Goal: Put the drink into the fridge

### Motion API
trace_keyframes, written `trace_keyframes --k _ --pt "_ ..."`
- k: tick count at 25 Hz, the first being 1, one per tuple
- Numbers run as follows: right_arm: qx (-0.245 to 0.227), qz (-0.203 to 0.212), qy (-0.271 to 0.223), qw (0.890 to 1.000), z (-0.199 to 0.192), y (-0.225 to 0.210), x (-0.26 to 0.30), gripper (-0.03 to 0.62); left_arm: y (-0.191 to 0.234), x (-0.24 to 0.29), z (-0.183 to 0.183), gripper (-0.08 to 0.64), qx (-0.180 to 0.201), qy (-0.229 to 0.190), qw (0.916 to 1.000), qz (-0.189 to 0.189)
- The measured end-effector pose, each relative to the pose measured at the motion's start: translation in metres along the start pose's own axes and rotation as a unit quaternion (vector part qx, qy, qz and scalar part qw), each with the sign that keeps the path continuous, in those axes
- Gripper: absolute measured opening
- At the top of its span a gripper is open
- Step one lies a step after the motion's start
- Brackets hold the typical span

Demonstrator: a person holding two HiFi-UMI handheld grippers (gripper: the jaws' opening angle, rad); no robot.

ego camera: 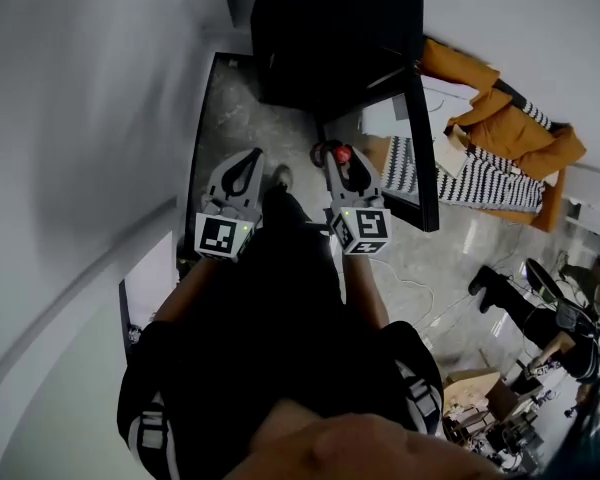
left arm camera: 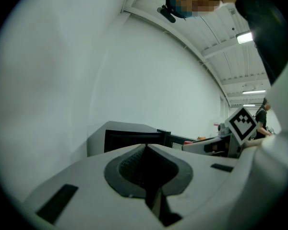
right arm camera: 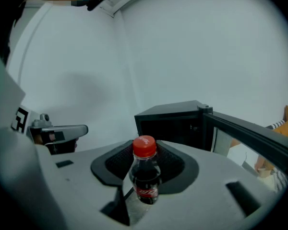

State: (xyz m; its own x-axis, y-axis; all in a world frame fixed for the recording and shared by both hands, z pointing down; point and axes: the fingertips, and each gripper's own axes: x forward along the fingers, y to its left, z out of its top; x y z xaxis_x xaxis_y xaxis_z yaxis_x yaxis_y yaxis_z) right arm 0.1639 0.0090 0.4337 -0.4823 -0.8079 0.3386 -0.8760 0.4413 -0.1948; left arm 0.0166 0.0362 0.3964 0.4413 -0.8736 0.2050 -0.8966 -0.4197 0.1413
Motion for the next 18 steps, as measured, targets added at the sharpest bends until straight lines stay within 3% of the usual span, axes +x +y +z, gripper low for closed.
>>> trace_keyframes --k 12,18 --pt "-0.012 0.023 0.006 1.000 0.004 -0.043 0.035 0.137 -0.003 0.039 0.004 0.006 0.013 0.007 0.9994 0.032" --pt "-0.018 0.017 0.009 1.000 0.003 -0.053 0.052 0.137 0.003 0.048 -0.001 0.006 0.011 0.012 0.9995 0.028"
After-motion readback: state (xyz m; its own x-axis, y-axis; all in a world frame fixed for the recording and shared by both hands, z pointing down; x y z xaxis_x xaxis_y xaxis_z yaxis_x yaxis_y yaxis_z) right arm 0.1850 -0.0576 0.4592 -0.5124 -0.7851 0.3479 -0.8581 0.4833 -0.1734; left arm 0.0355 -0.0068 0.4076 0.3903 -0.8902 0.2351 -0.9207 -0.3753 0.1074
